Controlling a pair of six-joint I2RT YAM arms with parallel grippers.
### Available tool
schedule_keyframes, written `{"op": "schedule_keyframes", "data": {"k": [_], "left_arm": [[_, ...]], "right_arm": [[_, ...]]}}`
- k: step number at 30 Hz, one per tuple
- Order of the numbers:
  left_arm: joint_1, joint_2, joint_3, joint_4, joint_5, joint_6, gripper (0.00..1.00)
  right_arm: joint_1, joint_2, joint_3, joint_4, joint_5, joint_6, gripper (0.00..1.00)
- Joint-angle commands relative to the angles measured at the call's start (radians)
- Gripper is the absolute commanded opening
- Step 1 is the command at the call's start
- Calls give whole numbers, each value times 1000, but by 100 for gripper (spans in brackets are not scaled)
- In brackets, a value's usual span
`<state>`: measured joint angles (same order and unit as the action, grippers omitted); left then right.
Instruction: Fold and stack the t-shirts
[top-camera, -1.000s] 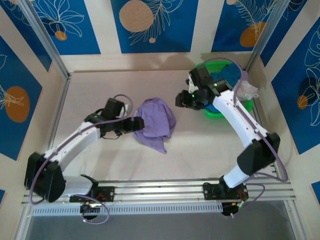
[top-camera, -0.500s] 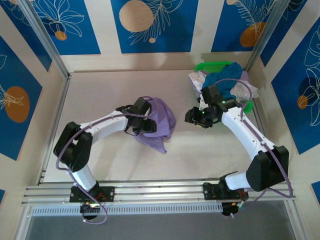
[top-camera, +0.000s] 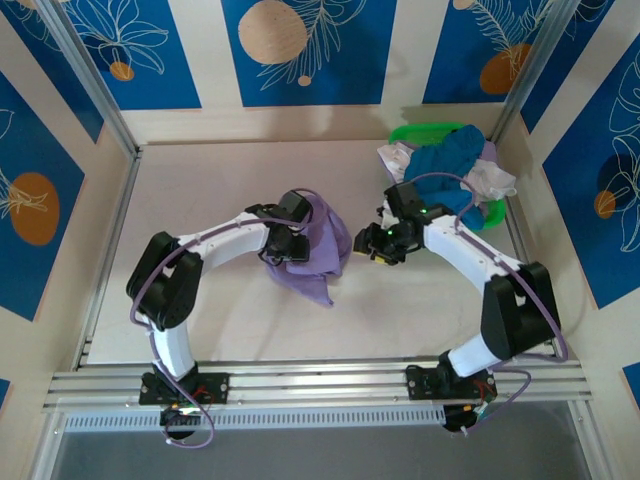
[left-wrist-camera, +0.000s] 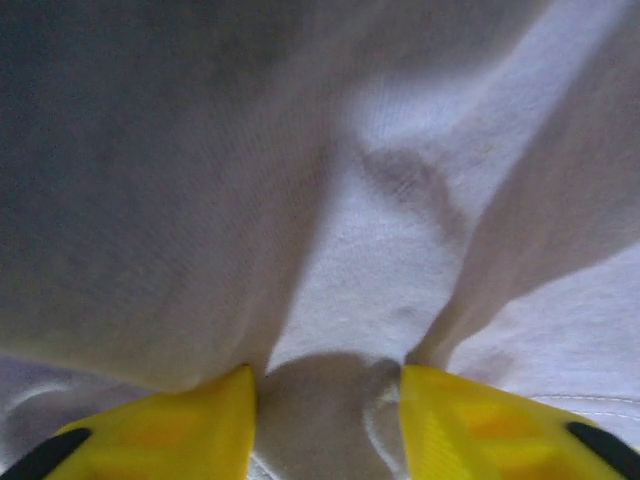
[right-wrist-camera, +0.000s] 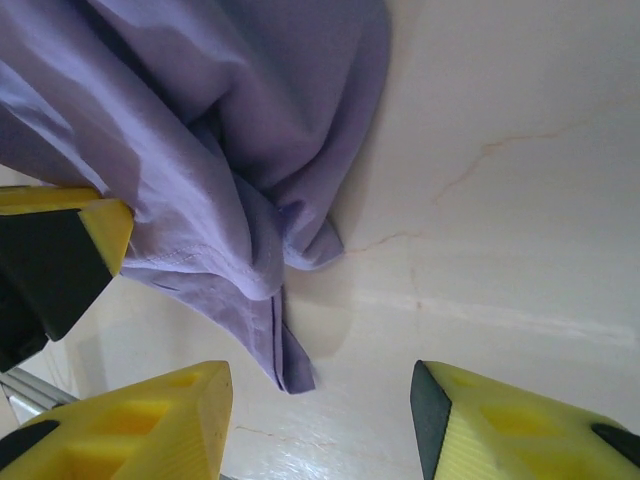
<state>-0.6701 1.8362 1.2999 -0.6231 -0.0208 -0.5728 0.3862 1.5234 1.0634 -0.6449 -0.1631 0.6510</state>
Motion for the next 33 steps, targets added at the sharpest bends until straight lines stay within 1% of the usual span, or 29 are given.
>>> {"op": "schedule_keyframes", "data": {"k": [1,2,4,8,12,14,15,18,20,21,25,27,30,33], "left_arm": [[-9,0,11,-29,-9,22,32],[-9,4,14,-31,-7,22,29],[-9,7,18,-29,-2,24,18],[-4,-5,22,-15,8,29,1],[16,-49,33,-20,17,35,0],[30,-70,32,-22,29,37,0],[38,-82,32,-25,34,39,0],[56,-122,33,-38,48,46,0],[66,-155,32,-48,49,53,7],[75,-173,35,-59,49,57,9],[115,-258,44,-93,46,68,25],[148,-299,46,-105,68,71,32],[178,-323,59,-129,88,81,39],[182,-302,59,-120,104,85,43]], "right_arm": [[48,54,-15,104,-83,51,52],[57,67,-13,118,-87,61,52],[71,95,-11,147,-92,76,52],[95,136,-7,197,-90,92,52],[102,199,-6,242,-87,108,49],[103,225,-2,276,-98,111,43],[104,239,7,285,-103,111,39],[109,268,51,271,-115,99,18],[119,253,72,242,-96,90,5],[122,234,78,222,-80,86,0],[131,102,77,91,30,72,0],[123,10,60,-30,139,77,0],[79,-134,-2,-153,257,93,0],[20,-265,-60,-212,328,94,1]]}}
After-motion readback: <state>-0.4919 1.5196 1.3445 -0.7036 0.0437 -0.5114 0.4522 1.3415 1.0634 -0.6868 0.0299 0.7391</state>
